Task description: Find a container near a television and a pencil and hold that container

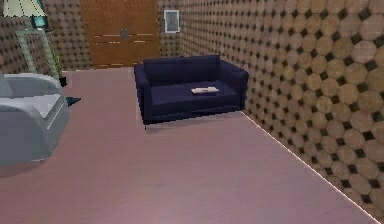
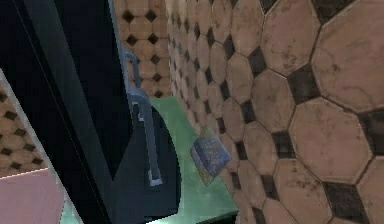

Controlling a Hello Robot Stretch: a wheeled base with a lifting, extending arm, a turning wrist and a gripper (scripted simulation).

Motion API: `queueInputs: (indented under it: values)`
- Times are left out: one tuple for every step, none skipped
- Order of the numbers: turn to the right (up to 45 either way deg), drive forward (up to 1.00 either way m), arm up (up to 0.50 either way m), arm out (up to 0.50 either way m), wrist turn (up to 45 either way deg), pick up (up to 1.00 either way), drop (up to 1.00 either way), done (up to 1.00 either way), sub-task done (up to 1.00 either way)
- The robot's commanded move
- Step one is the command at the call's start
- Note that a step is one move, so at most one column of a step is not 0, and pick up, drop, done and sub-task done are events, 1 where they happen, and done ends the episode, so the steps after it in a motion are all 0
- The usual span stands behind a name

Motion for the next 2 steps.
queueInputs:
  values:
    - [0.0,0.0,0.0,0.3,0.0,0.0,0.0,0.0,0.0]
    - [0.0,0.0,0.0,0.0,45.0,0.0,0.0,0.0,0.0]
